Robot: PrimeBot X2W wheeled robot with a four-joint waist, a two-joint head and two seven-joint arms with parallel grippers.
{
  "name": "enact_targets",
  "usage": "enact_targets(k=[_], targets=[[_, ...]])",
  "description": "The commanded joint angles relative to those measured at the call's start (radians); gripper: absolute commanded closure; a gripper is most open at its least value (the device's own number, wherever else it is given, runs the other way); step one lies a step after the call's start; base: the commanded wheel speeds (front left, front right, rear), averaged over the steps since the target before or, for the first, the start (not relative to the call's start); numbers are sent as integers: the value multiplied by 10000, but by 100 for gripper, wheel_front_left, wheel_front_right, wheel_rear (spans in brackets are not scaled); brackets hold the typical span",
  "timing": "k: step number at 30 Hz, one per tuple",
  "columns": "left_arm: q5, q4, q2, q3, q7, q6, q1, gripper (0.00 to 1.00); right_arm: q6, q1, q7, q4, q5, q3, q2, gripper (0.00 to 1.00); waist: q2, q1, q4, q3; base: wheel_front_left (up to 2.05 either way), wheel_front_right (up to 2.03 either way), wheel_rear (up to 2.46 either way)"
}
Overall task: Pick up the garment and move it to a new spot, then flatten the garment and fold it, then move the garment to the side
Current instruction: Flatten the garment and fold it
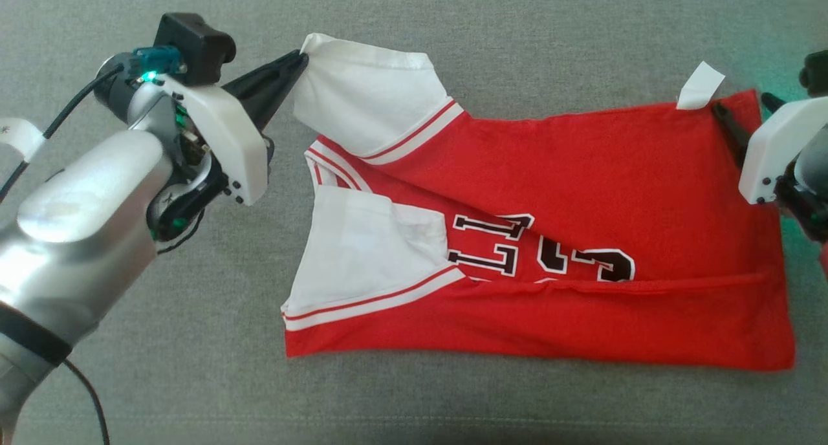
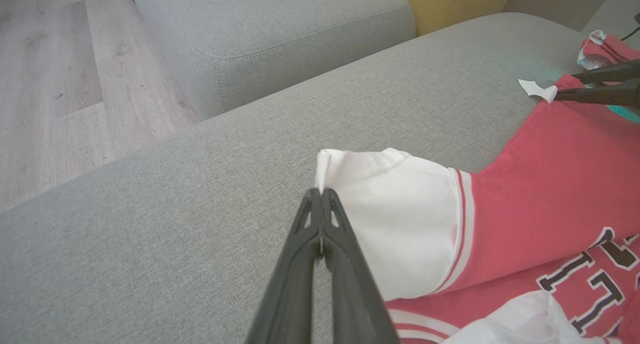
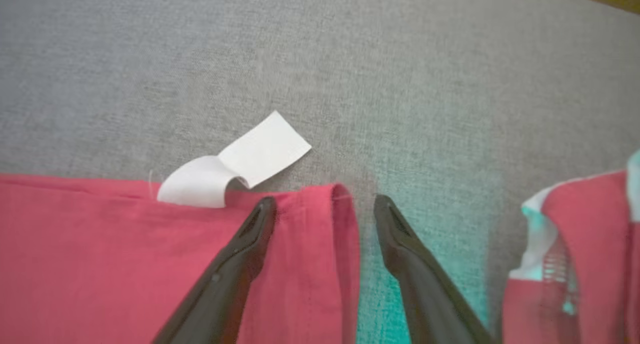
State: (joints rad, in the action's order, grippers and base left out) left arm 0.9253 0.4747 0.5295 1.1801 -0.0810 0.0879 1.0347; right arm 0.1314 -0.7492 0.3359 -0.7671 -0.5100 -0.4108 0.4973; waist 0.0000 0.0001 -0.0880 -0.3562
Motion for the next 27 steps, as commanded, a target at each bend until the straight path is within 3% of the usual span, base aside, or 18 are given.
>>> enact_targets(k=[1, 2, 3, 4, 18, 27], targets=[[-54, -173, 442, -424, -17, -67, 462, 100, -7, -155, 47, 150, -125, -173, 276, 0, 0, -1, -5, -20, 0, 0, 0], [-55, -154, 448, -420, -15, -65, 472, 100, -7, -203, 86, 71, -215, -270, 291, 27, 0, -1, -9, -31, 0, 0, 0], [-55, -125, 456, -416, -14, -61, 480, 100, -7, -253, 90, 6, -285, -360, 312, 96, 0, -1, -9, -39, 0, 0, 0], [-54, -93, 461, -414, -17, -62, 483, 100, -7, -303, 59, -46, -339, -446, 333, 100, 0, -1, -6, -39, 0, 0, 0], [-281, 1059, 605, -687, -543, -179, 1137, 100, -7, -1369, -1640, -165, -954, -800, 330, 100, 0, -1, 392, -136, 0, 0, 0], [-967, 2525, 132, -598, -938, -11, 2576, 100, -7, -2484, -2662, -310, -849, -907, 265, 100, 0, -1, 566, -760, 0, 0, 0]])
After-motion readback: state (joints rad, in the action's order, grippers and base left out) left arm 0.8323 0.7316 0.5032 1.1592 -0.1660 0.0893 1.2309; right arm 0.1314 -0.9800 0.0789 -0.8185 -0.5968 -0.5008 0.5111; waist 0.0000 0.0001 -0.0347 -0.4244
